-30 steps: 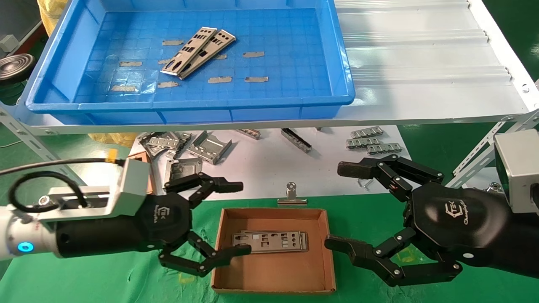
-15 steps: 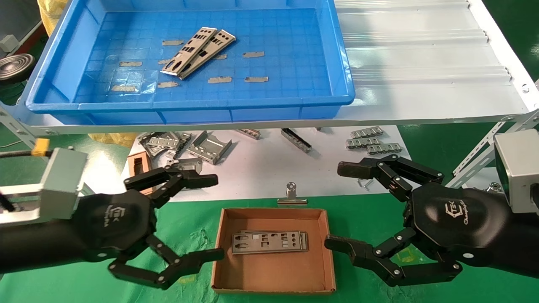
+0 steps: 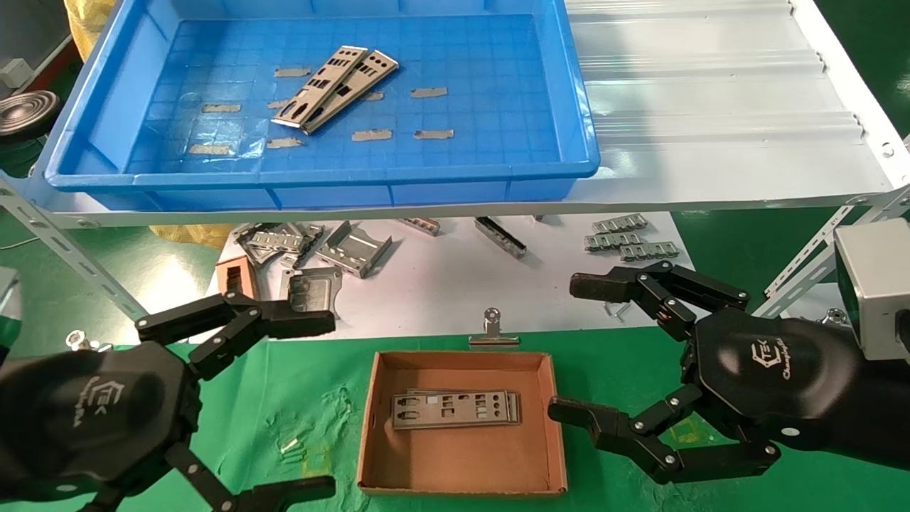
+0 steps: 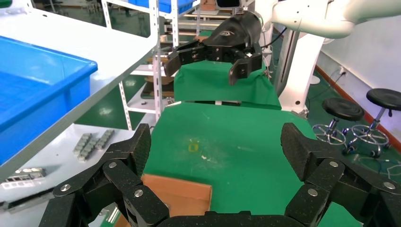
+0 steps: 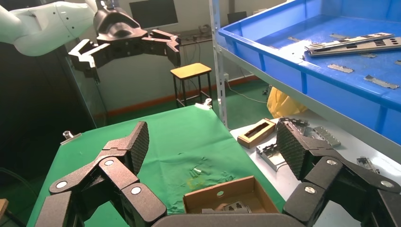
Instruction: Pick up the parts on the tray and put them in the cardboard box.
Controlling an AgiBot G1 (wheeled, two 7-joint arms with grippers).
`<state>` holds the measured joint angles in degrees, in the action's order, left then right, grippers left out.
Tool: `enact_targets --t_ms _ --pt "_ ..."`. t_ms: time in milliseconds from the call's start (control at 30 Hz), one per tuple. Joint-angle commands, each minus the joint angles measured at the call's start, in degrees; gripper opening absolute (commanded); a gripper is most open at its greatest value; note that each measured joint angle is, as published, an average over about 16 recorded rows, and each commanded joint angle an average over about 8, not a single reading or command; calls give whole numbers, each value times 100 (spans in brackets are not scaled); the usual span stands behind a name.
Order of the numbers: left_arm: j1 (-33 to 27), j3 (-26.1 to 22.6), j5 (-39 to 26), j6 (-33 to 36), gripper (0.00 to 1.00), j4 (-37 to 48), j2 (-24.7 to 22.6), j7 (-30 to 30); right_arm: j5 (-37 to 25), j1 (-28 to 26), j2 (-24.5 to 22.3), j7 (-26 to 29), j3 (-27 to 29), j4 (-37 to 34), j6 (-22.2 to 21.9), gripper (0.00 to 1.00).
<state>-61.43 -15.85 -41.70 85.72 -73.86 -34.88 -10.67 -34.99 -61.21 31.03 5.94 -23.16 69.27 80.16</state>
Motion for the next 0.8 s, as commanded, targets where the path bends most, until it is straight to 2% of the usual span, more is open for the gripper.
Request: enact_targets --t_ms 33,800 --pt "55 67 41 -8 100 -127 69 -65 0 0 0 0 0 -1 0 100" --pt "-1 -3 -4 -11 100 4 0 -15 1 1 0 0 0 -1 -1 100"
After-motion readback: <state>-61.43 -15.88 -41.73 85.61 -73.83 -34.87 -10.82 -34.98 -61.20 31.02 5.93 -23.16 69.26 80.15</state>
